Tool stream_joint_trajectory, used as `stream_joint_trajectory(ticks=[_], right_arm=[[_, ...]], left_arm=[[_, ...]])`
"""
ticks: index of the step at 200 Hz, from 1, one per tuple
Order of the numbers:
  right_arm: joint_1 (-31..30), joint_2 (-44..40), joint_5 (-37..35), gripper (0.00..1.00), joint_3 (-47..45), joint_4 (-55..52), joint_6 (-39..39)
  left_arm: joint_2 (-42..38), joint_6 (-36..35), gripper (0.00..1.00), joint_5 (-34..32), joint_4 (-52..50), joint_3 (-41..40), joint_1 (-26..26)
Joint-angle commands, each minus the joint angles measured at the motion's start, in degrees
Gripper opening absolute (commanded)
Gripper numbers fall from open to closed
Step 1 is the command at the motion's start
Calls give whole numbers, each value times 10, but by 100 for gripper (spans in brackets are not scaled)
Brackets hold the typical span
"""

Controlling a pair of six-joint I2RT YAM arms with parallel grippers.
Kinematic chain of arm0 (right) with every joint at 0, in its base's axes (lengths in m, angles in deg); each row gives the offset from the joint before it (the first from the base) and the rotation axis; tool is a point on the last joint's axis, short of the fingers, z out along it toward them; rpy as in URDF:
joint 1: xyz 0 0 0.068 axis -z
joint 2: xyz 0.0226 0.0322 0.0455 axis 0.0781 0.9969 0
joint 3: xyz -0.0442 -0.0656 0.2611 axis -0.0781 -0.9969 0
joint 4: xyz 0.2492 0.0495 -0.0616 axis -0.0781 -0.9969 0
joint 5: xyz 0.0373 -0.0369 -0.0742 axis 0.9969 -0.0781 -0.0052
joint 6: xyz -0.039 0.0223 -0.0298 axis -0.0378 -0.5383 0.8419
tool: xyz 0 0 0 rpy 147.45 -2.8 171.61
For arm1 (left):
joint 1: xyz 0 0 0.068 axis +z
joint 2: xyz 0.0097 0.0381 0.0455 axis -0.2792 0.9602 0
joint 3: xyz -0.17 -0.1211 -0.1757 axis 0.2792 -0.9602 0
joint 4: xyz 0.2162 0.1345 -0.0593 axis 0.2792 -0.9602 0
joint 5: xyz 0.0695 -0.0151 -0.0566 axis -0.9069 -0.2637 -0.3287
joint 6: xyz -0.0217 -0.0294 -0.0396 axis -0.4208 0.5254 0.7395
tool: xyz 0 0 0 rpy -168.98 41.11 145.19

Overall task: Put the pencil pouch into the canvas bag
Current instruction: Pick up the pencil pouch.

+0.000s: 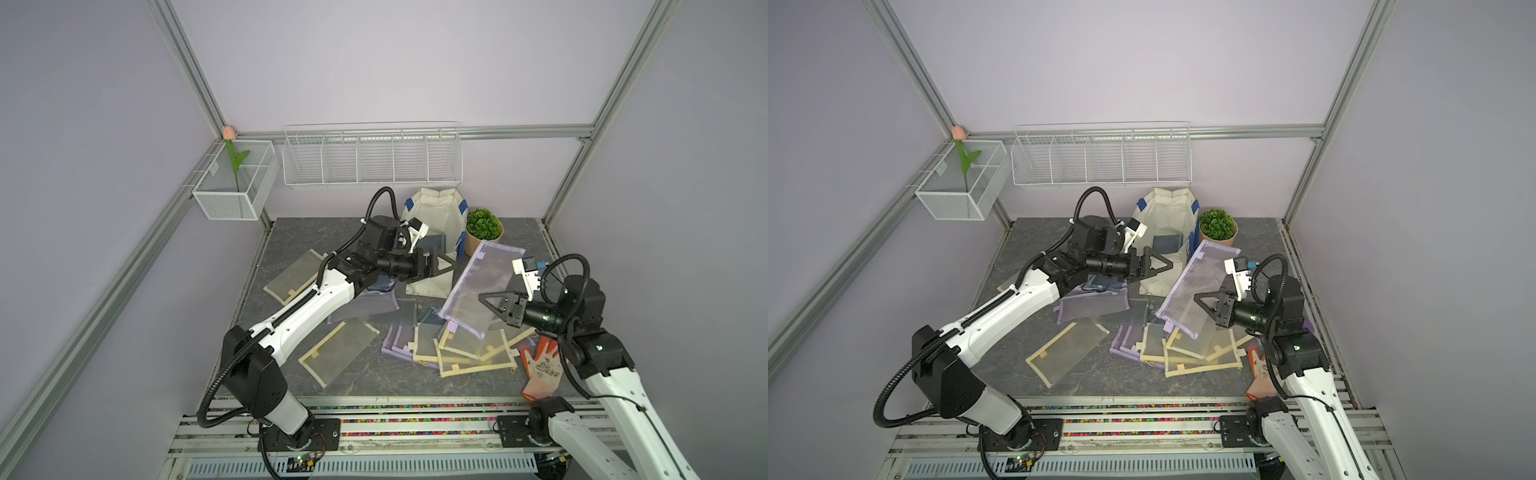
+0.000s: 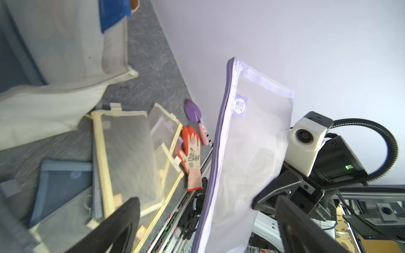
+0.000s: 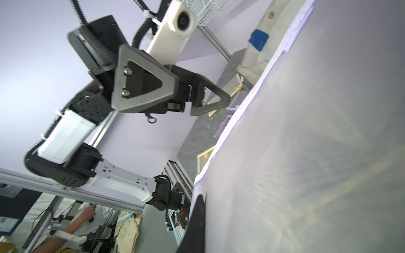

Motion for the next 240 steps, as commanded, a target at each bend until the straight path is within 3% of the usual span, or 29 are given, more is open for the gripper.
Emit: stream_joint_trajectory(ticks=[1, 17, 40, 64, 90, 104, 111, 138, 162, 189, 222, 240], right_arm=[[-8, 24, 51, 7, 29, 74, -34], [-8, 42, 56, 7, 58, 90, -35], [-30, 68, 62, 7, 69, 112, -39], [-34, 87, 65, 7, 76, 126, -42], [-37, 99, 55, 7, 84, 104, -36], [-36, 104, 25, 22, 98, 44, -15], [-37, 108, 6, 39, 107, 4, 0], [-37, 124, -64, 81, 145, -131, 64], [-36, 127, -111, 100, 158, -186, 90], [-35, 126, -149, 92, 164, -207, 95], [-30, 128, -186, 91, 167, -231, 95], [-24, 129, -195, 91, 165, -244, 98]], left_arm=[[-2, 47, 96, 40, 97, -2, -7], [1, 67, 93, 39, 140, -6, -18], [3, 85, 80, 33, 180, -13, -27], [-2, 112, 53, 32, 230, -30, -28], [-10, 94, 15, 19, 204, -20, -26], [-17, 68, 0, 4, 160, -4, -18], [-20, 50, 0, -13, 126, 9, -12], [-17, -7, 0, -100, -25, 75, 30], [24, -30, 0, -137, -110, 164, 72], [107, -35, 0, -188, -191, 286, 99], [237, -52, 0, -242, -301, 482, 103], [286, -57, 0, -273, -320, 540, 104]])
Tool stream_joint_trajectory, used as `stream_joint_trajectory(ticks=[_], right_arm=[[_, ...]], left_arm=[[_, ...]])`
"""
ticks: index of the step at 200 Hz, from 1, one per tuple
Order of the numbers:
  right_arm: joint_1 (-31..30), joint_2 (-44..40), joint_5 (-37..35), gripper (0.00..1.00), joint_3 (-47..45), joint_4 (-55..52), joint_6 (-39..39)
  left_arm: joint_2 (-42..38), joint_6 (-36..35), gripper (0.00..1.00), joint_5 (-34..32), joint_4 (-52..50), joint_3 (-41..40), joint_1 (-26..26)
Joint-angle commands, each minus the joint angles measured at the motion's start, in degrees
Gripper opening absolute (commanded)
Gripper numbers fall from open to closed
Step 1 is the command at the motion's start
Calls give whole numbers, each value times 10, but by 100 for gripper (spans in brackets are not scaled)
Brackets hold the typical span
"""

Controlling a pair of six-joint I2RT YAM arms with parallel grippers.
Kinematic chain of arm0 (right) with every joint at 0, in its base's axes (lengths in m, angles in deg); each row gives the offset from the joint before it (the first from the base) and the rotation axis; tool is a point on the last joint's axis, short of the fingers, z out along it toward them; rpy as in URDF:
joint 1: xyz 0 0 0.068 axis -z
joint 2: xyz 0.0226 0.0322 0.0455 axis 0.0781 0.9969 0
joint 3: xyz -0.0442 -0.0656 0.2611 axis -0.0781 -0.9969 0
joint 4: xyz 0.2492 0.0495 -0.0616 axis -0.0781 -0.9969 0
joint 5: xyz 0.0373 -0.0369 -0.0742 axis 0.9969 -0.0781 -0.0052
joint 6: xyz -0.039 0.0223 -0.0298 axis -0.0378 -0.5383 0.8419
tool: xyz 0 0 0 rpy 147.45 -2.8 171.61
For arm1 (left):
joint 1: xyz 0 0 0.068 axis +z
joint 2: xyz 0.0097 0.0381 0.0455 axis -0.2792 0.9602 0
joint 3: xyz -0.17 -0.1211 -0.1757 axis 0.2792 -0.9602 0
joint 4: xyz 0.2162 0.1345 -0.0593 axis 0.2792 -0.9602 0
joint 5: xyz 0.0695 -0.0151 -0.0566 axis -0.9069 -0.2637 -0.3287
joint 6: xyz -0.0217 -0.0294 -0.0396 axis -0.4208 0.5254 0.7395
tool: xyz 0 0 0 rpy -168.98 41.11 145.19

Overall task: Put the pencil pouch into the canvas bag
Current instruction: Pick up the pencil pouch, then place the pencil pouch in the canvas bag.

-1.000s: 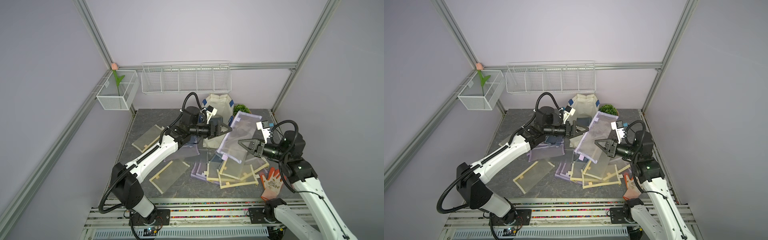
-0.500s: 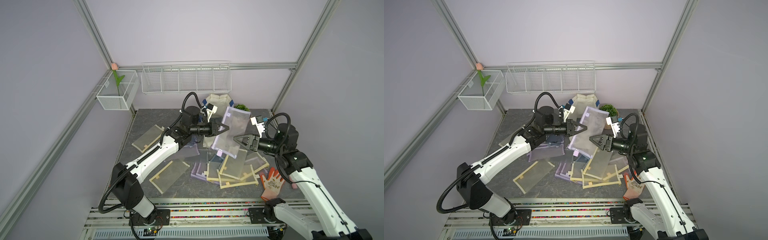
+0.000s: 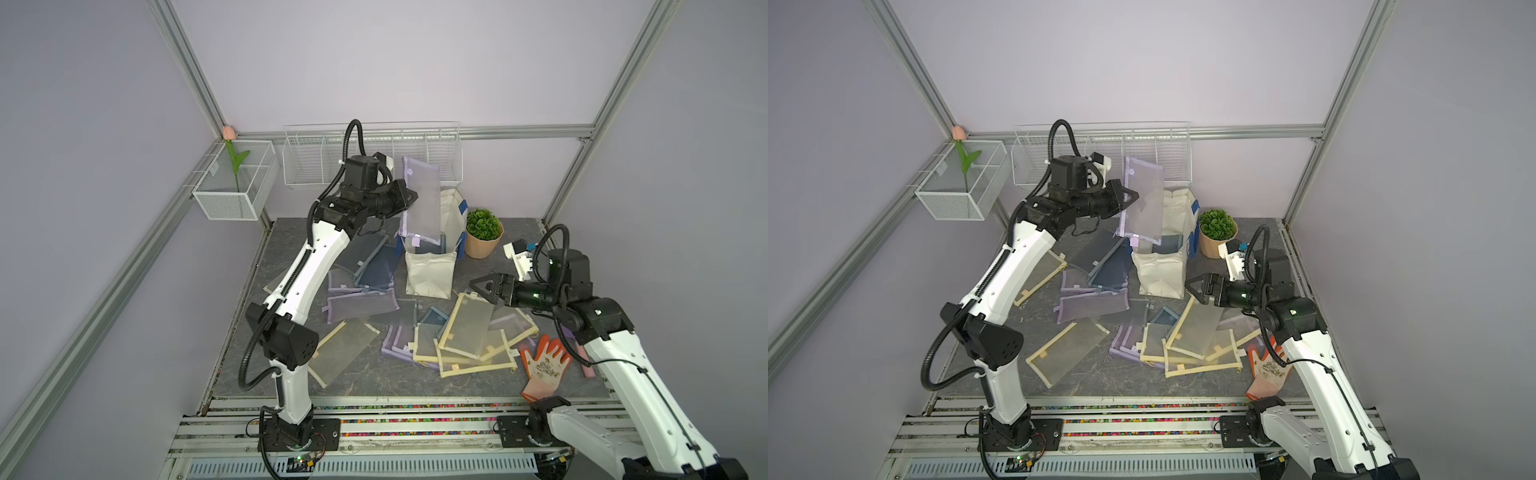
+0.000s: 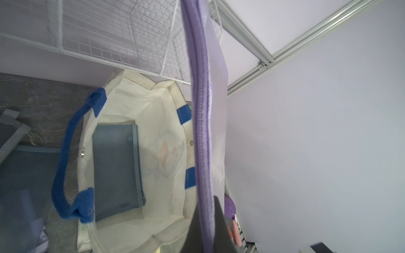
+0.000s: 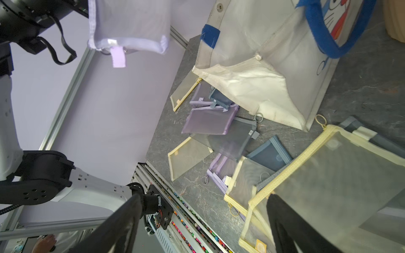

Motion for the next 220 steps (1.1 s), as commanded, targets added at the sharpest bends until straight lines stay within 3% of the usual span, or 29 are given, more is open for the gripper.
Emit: stream_joint_trajectory(ticks=[1, 70, 121, 187, 220], right_arm=[[7, 4, -32, 91, 8, -35, 16], [16, 8, -37, 92, -2, -43, 16], [50, 14, -36, 92, -8, -62, 25], [64, 25, -57, 93, -13, -89, 35], [73, 30, -74, 93, -14, -112, 39]], left_arm=[[63, -22, 0, -65, -101, 70, 0], [157, -39, 0, -97, -73, 122, -9], [177, -41, 0, -121, -71, 105, -44], [206, -29, 0, -123, -55, 124, -46], [211, -42, 34, -136, -80, 142, -46]])
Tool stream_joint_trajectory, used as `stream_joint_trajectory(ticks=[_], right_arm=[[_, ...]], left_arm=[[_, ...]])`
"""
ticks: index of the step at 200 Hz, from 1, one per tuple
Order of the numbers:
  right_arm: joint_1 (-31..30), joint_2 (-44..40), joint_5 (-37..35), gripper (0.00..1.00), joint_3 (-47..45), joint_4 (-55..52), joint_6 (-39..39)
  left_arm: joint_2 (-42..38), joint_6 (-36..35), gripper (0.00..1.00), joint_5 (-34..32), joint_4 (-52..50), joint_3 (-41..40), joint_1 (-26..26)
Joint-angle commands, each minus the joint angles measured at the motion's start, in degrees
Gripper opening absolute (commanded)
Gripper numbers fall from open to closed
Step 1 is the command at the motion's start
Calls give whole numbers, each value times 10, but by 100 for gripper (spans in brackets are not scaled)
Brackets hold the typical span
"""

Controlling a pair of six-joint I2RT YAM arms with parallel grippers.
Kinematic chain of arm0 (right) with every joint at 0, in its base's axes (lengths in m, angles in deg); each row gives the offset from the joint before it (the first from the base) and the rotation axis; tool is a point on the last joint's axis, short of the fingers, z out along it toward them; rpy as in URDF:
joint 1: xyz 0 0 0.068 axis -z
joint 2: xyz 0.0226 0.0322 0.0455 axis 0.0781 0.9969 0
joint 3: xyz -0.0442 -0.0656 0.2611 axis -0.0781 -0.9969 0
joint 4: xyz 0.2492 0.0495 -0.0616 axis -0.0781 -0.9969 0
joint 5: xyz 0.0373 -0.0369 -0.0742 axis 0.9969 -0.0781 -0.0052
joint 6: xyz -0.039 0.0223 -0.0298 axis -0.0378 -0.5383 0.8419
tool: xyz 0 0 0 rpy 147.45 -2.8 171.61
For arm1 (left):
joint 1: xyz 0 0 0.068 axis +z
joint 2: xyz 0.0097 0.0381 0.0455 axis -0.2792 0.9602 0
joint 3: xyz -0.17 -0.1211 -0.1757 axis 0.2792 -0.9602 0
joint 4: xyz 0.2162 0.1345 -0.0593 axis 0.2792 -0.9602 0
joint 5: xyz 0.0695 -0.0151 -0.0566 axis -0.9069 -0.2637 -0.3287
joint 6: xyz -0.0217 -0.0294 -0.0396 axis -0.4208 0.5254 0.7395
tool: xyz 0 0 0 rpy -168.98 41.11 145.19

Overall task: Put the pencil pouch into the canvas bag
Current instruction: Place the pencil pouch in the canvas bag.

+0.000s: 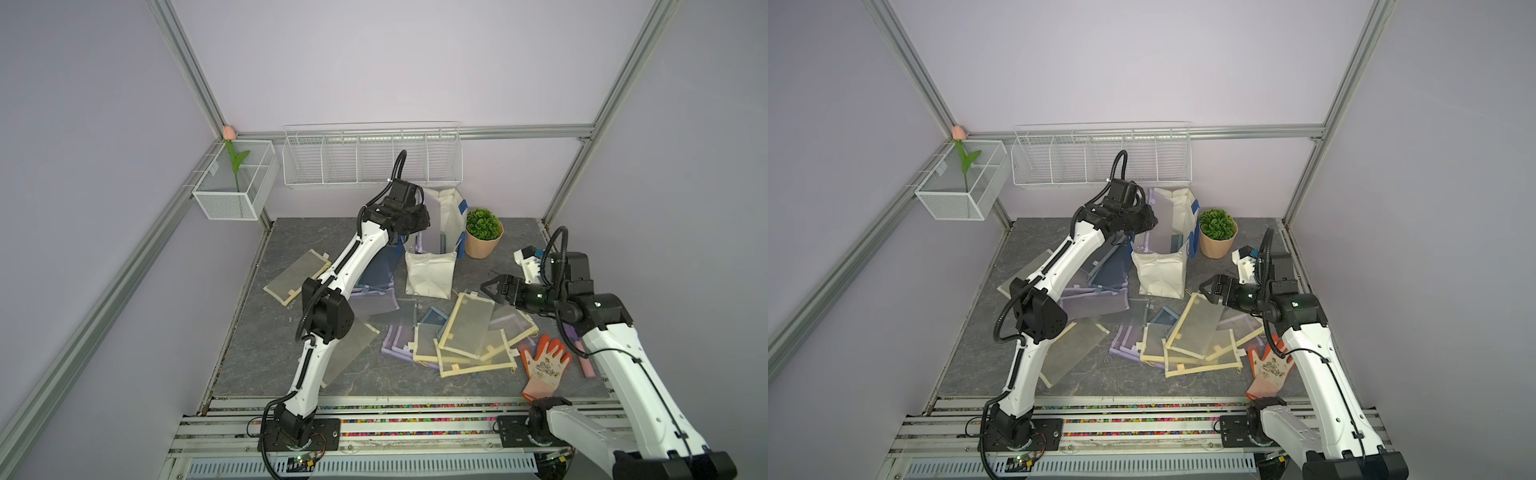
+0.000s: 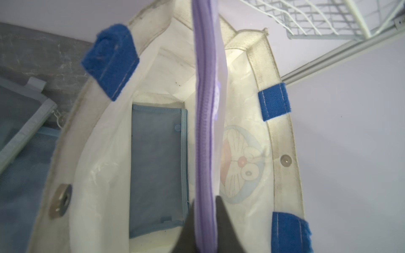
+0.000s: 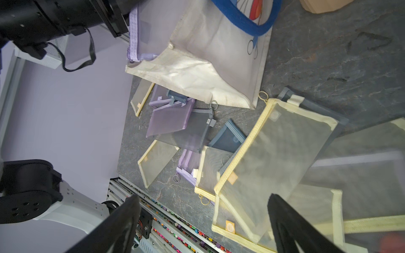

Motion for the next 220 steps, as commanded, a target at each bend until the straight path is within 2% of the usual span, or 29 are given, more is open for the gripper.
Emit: stream_joint_trajectory(ticks=[1, 19, 37, 76, 110, 138, 173, 197, 220], right_arm=[[8, 3, -17, 93, -9, -30, 16], [10, 1, -19, 93, -16, -32, 17], [11, 3, -20, 93, -27, -33, 18], [11, 20, -14, 95, -73, -18, 22], [12, 44, -1, 96, -110, 6, 23], [11, 70, 15, 98, -146, 36, 22], [12, 106, 19, 100, -166, 64, 21], [11, 134, 23, 99, -178, 92, 19], [12, 156, 31, 97, -184, 119, 16]], left_arm=[[7, -14, 34, -17, -27, 29, 0], [-12, -33, 51, -31, -39, 29, 0], [-35, -59, 59, -54, -65, 29, -1], [-121, -123, 61, -110, -108, -30, -29], [-232, -155, 61, -148, -91, -174, -107], [-318, -82, 61, -64, -6, -352, -157], [-368, 13, 62, 35, 121, -546, -175], [-352, 44, 62, 84, 183, -603, -173], [-309, 63, 62, 123, 211, -609, -171]])
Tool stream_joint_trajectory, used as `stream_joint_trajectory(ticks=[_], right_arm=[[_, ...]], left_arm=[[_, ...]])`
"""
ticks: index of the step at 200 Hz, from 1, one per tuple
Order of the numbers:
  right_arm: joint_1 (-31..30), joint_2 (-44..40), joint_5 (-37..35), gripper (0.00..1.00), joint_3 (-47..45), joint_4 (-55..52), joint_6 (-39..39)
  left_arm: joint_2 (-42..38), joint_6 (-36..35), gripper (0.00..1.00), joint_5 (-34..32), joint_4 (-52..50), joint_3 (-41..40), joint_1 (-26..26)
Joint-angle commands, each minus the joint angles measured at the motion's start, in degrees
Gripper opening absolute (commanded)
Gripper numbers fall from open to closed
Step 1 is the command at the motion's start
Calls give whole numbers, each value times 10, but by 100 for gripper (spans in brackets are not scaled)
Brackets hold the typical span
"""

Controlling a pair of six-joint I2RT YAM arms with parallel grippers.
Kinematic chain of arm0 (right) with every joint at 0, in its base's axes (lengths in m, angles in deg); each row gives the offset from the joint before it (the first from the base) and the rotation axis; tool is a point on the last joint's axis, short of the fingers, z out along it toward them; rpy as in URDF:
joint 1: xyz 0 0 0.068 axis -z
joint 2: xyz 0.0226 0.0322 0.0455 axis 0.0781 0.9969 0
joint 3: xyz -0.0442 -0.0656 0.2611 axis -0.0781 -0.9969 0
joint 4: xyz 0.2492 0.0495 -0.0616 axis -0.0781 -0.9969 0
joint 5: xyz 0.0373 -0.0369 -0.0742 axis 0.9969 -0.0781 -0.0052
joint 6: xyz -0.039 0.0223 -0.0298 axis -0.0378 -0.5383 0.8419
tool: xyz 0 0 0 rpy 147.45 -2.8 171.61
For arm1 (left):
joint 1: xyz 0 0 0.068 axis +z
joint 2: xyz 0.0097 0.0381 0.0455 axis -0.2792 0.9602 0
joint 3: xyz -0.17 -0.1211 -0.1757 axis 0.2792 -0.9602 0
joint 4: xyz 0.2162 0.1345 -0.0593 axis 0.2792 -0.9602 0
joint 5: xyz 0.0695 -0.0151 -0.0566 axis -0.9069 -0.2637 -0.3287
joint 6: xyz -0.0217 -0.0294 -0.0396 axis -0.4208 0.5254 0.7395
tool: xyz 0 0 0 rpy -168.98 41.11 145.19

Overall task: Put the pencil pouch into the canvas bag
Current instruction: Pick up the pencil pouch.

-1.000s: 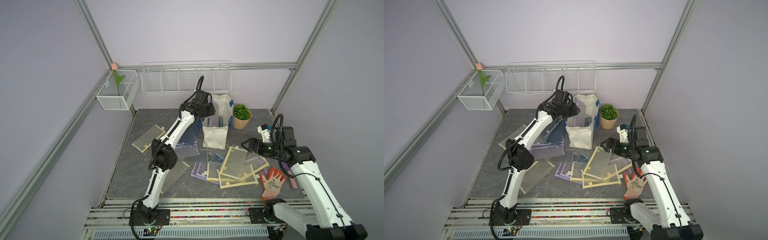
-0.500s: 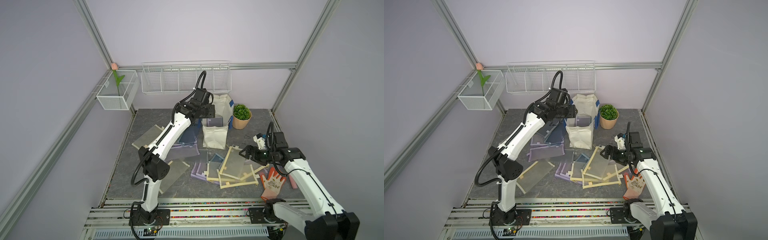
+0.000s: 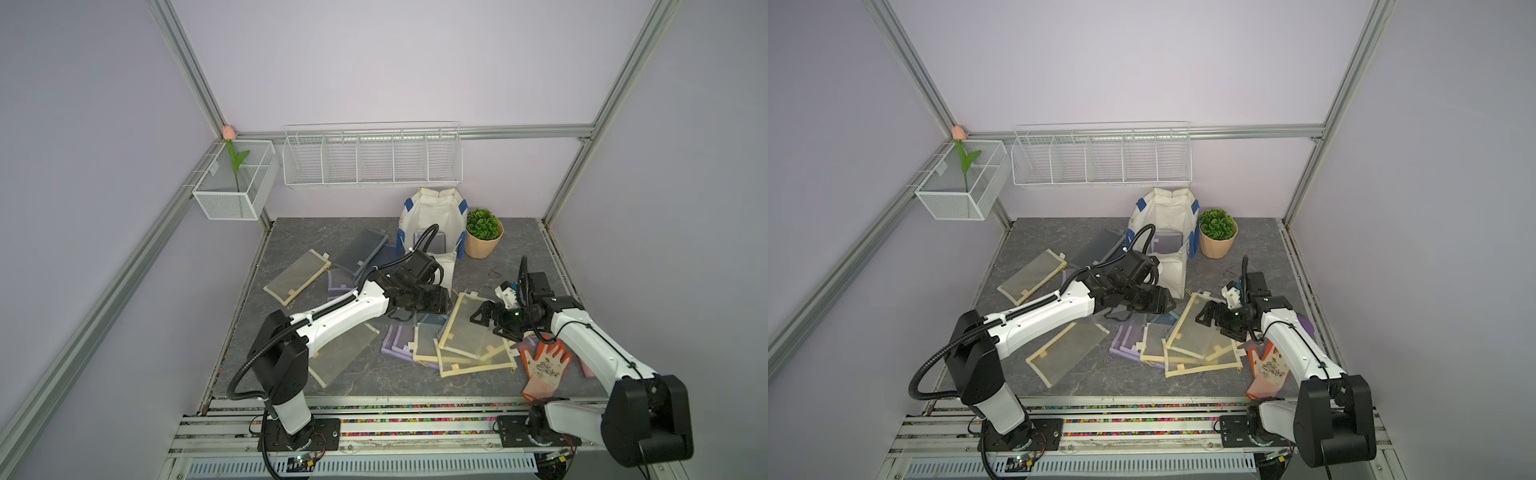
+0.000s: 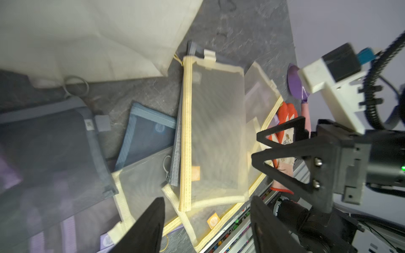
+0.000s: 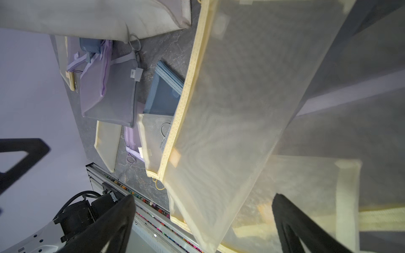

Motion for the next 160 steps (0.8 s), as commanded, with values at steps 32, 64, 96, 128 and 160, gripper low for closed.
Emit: stream_joint_trajectory(ticks=[32, 64, 96, 128, 160], right_arm=[[3, 44, 26, 94, -11, 72, 6], [3, 67, 29, 88, -12, 86, 6], [3, 83, 37, 85, -22, 105, 7], [3, 88, 49, 80, -32, 132, 0], [3, 96, 62, 76, -37, 155, -9]], left_arm=[[85, 56, 62, 93, 98, 17, 6], [115, 54, 62, 72, 99, -3, 10], [149, 45, 61, 88, 111, -5, 16], [174, 53, 61, 122, 129, 4, 14], [190, 60, 55, 143, 148, 5, 14]])
